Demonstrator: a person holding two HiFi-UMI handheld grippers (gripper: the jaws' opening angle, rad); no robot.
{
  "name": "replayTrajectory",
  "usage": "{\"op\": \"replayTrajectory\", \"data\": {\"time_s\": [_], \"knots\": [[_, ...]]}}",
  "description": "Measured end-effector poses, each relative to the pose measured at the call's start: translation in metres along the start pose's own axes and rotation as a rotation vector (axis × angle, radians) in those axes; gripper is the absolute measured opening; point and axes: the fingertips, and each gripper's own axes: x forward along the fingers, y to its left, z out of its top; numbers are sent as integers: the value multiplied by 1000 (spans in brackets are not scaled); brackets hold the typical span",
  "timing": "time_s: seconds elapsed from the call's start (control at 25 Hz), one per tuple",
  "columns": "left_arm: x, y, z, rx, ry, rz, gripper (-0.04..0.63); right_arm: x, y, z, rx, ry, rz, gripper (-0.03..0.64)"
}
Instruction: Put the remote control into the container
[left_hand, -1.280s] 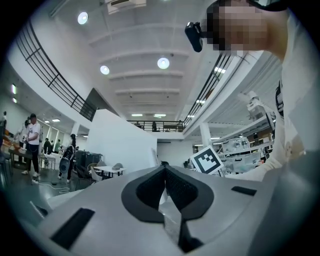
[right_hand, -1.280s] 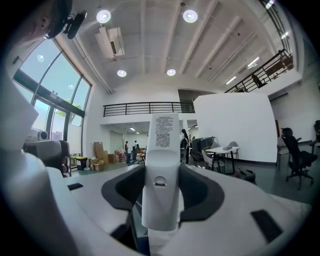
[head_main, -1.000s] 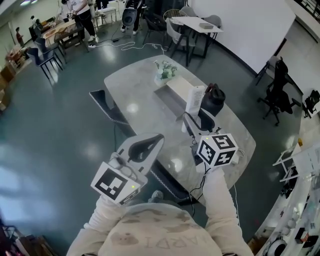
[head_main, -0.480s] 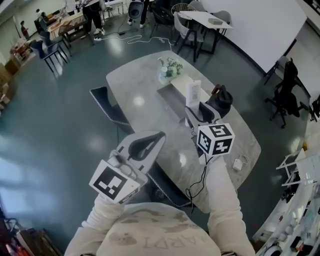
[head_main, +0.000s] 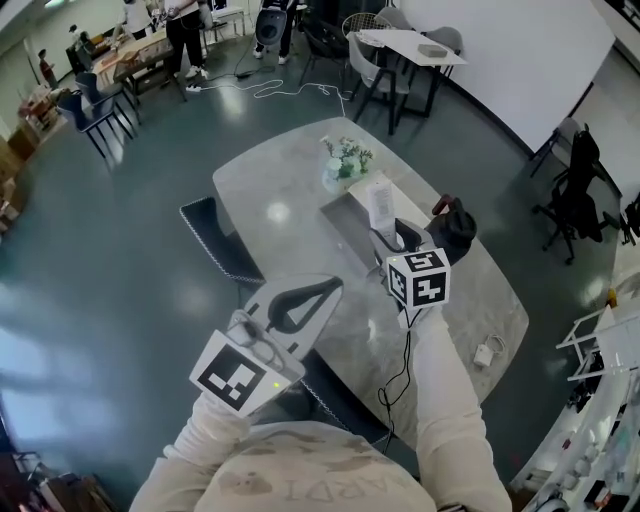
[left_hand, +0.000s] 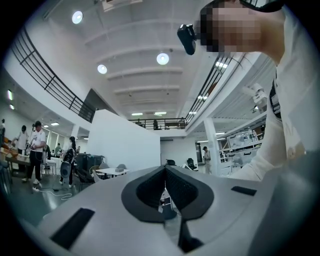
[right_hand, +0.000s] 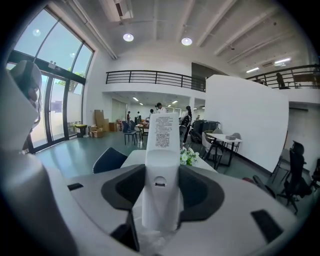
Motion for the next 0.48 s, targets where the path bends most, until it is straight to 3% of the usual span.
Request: {"op": "replayTrajectory", "data": {"time_s": [0.48], "knots": [[21,56,-14,-35,21,-33,12,80,-25,-26,-14,124,-31,215]]}}
